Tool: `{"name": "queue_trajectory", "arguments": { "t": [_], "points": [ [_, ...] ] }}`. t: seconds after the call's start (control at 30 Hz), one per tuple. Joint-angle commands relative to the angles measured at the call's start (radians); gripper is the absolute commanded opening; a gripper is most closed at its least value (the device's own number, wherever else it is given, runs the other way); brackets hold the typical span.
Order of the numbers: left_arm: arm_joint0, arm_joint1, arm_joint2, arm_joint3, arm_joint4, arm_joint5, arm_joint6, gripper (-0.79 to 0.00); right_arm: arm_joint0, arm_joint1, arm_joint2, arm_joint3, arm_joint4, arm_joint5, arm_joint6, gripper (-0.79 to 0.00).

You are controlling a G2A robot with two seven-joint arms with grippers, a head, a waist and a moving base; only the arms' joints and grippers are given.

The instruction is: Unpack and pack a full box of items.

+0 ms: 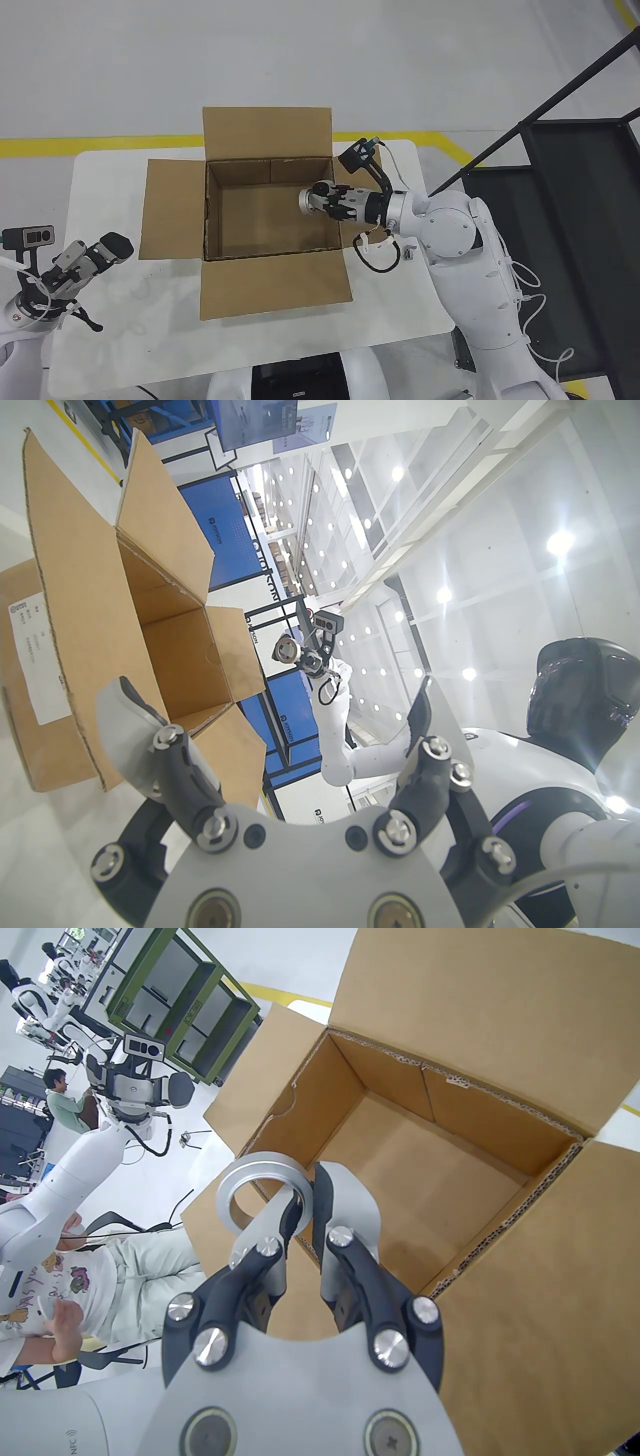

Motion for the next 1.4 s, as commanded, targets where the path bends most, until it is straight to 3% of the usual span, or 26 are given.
{"name": "queue_trajectory", "arguments": {
  "t": [0.0, 0.23, 0.57, 0.77, 0.93, 1.17, 1.37],
  "points": [
    [0.0, 0.0, 0.0, 0.0, 0.0, 0.0, 0.0, 0.0, 0.0, 0.0, 0.0, 0.0, 0.0, 0.0, 0.0, -0.785],
    [0.0, 0.0, 0.0, 0.0, 0.0, 0.0, 0.0, 0.0, -0.032, 0.008, 0.024, -0.044, 0.02, -0.014, 0.001, -0.785],
    [0.0, 0.0, 0.0, 0.0, 0.0, 0.0, 0.0, 0.0, -0.286, 0.066, 0.377, -0.209, 0.04, -0.112, 0.174, -0.785],
    [0.0, 0.0, 0.0, 0.0, 0.0, 0.0, 0.0, 0.0, -0.418, 0.09, 0.479, -0.231, 0.074, -0.218, 0.273, -0.785],
    [0.0, 0.0, 0.0, 0.0, 0.0, 0.0, 0.0, 0.0, -0.481, 0.124, 0.435, -0.233, -0.025, -0.202, 0.288, -0.785],
    [0.0, 0.0, 0.0, 0.0, 0.0, 0.0, 0.0, 0.0, -0.482, 0.148, 0.351, -0.213, -0.346, -0.159, 0.304, -0.785],
    [0.0, 0.0, 0.0, 0.0, 0.0, 0.0, 0.0, 0.0, -0.479, 0.15, 0.249, -0.145, -0.646, -0.066, 0.192, -0.785]
  ]
}}
